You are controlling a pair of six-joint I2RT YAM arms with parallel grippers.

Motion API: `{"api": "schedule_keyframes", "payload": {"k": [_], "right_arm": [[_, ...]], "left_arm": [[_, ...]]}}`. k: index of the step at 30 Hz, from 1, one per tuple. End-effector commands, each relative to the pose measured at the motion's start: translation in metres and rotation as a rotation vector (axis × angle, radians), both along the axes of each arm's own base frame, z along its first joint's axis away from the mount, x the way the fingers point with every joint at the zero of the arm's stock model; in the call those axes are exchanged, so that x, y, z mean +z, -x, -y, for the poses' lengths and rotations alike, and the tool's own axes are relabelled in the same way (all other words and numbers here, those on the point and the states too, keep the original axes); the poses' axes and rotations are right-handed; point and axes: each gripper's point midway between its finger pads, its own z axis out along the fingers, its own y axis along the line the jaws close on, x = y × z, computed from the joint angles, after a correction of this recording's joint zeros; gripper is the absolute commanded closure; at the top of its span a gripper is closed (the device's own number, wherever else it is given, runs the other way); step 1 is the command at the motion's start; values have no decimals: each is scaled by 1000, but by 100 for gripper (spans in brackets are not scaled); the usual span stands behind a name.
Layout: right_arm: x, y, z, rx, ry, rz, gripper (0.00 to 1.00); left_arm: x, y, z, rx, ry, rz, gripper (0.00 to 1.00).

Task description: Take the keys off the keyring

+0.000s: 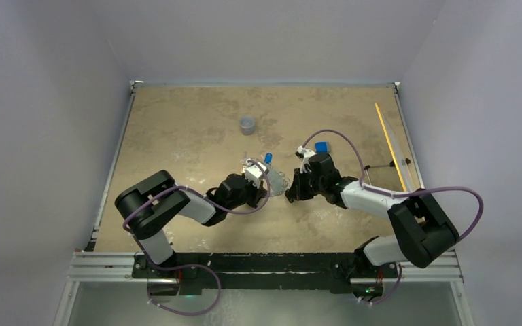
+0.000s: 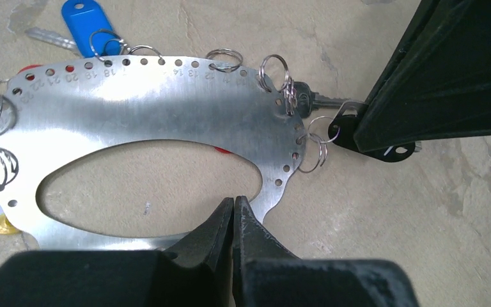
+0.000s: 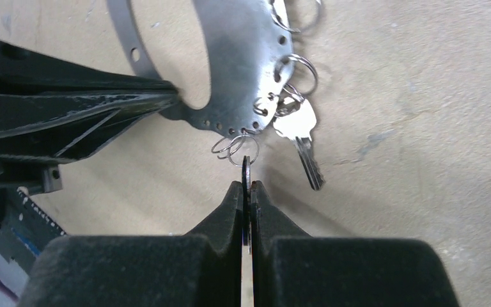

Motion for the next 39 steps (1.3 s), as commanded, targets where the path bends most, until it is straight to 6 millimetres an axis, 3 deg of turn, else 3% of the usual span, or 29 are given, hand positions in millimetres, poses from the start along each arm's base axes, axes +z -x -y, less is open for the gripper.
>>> {"api": "schedule_keyframes", "payload": {"k": [1,10,18,23,33,39], "right_arm": [[0,-22,5,-40,7,29,100],[-2,-29,-4,27,11,39,100],[8,-40,-8,66,16,95,100],[14,-42,-13,88,8,104,100],[16,-48,-19,114,2,104,100],[17,-48,-20,119,-1,104,100]], "left_arm": [[-19,4,-19,31,-78,-55,100],[-8,10,-10,-42,-44,-31,100],[22,10,6,-99,5,25,78],[35,5,18,-122,4,53,72],[35,-8,39,-130,10,63,68],[23,-16,45,-105,-5,44,67]]}}
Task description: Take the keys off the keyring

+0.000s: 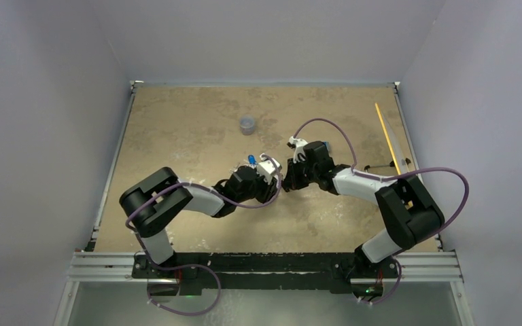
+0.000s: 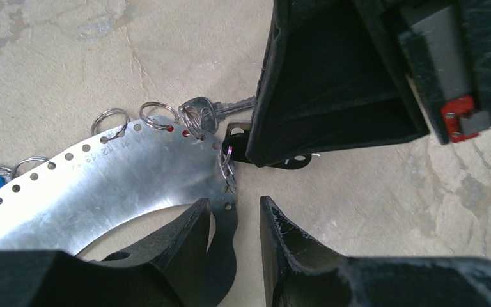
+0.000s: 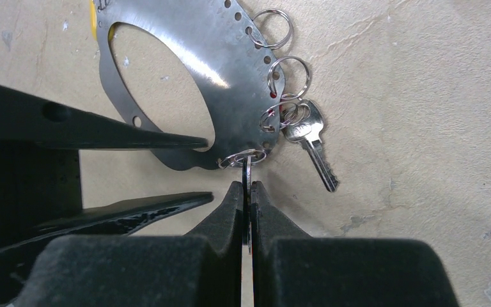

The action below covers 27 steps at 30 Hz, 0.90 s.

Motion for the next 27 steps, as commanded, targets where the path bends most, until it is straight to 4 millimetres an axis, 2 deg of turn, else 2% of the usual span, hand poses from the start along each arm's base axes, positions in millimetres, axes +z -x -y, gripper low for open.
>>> {"api": "schedule_keyframes", "payload": {"k": [1,13,21,27], "right_arm": [[15,-8,-8,32,-28,34,100],[18,-7,-9,37,-39,35,100],[19,-1,-6,38,-30,17,100],[23,-6,0,-13,-12,35,100]], "left_arm": [[6,-12,14,7,23,26,67],[-1,-20,23,39,30,3,73],[-10,-19,16,57,6,-9,99],[-14,-11,6,58,-10,-16,100]]}}
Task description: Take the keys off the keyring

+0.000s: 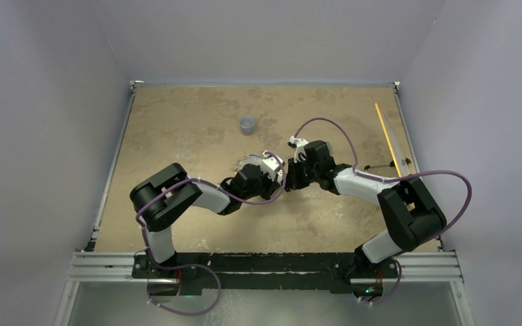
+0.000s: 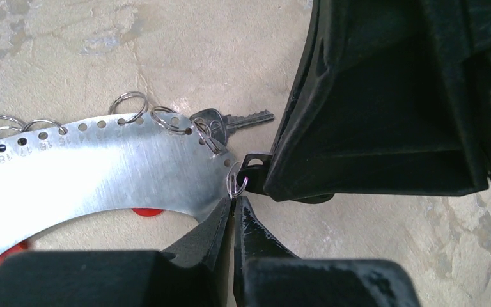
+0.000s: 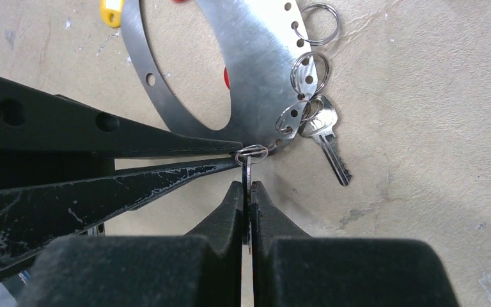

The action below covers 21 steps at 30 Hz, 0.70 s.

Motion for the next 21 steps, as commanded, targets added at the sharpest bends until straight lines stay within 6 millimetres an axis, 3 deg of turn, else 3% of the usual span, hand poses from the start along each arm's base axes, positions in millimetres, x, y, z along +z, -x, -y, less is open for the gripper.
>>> {"api": "schedule_keyframes", "payload": {"k": [1,13,21], "right_arm": [[19,-10,1,-32,-7,42,100],[-5,-7,9,-52,43,-4,100],[-29,4,15,-64,72,-50,100]], "left_arm": [[-5,8,-10,8,-19,-5,100],[-5,24,-31,37,7,-13,100],[-2,20,-34,80,36,-6,100]]}}
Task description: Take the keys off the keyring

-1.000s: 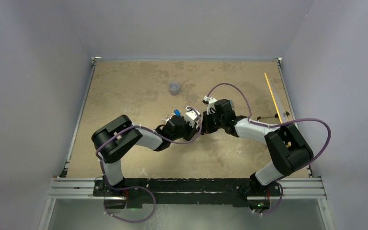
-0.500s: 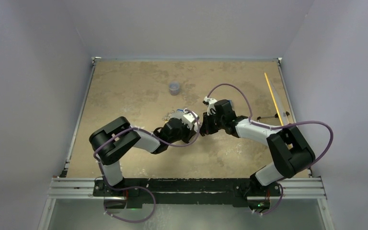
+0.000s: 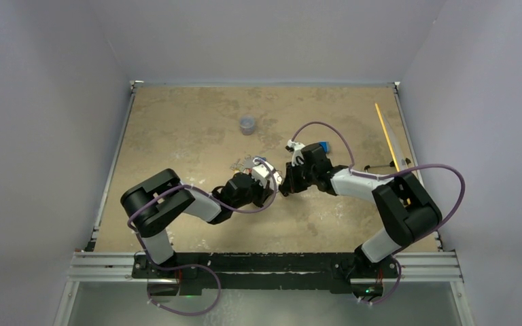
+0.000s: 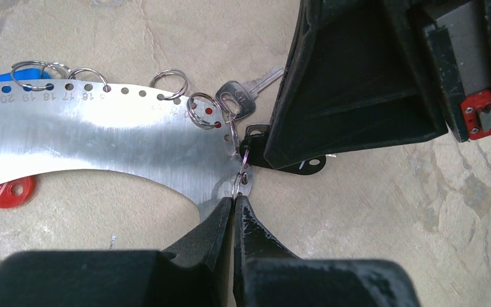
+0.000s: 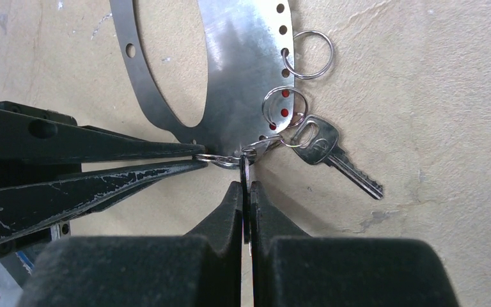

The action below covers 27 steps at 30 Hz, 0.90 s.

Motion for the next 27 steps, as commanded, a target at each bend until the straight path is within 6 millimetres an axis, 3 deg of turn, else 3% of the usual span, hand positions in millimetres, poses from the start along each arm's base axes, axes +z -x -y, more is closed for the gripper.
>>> {"api": "schedule_keyframes", "payload": {"k": [1,11,16,27], "right_arm": [[-18,-5,19,-68,72,4,100],[-22,4,16,-55,70,1,100],[-23,13,9,-31,67,1,100],[-24,39,-16,56,47,-5,100]], "left_arm": [[0,-3,-12,71,8,-8,100],[2,4,-16,120,112,-45,100],[6,-3,-15,201,180,-94,100],[-7,-15,-57,413,191,-183,100]]}}
